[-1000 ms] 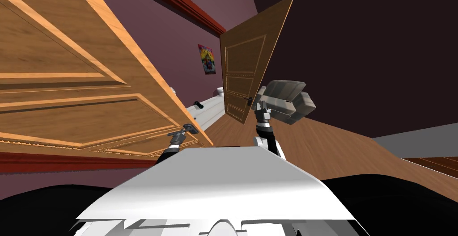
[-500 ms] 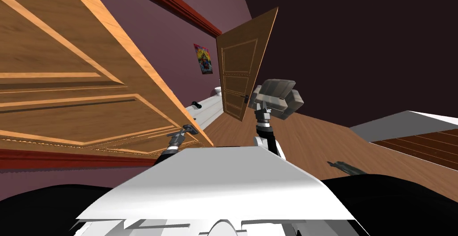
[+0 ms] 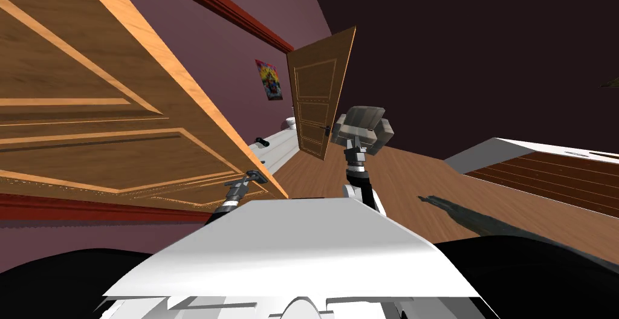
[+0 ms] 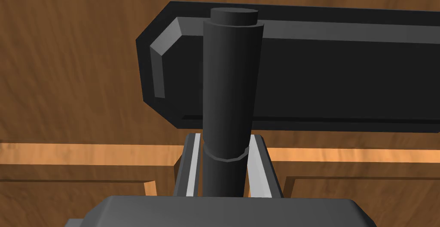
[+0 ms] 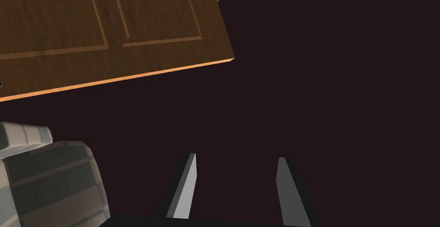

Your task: Pull the door open

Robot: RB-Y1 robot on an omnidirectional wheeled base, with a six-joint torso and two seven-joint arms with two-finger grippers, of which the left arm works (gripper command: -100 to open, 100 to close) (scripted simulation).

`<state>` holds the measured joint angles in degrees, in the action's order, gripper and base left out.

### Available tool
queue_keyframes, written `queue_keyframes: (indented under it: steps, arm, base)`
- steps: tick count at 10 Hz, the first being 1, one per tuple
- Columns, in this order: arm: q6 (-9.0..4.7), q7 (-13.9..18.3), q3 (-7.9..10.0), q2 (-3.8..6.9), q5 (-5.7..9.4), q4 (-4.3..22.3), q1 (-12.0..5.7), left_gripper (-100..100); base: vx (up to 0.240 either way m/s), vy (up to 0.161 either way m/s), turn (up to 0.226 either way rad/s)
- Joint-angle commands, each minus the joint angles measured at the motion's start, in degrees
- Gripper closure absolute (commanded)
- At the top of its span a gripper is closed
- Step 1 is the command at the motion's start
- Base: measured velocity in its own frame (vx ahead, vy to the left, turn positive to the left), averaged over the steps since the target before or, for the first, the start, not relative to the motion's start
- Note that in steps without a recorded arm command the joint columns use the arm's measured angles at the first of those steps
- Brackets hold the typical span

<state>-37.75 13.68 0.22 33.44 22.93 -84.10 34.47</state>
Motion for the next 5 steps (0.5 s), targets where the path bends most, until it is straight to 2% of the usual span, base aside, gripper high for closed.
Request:
queue_keyframes:
  steps: [1,5]
  arm:
    - [0.00,0.0,0.00,0.00,0.00,0.0,0.00,100]
    - [-2.92,1.3,-1.24,1.95,-0.01,0.9,1.35,100]
  base:
    - [-0.091,0.000,-0.039]
    - [-0.188,0.038,-0.137]
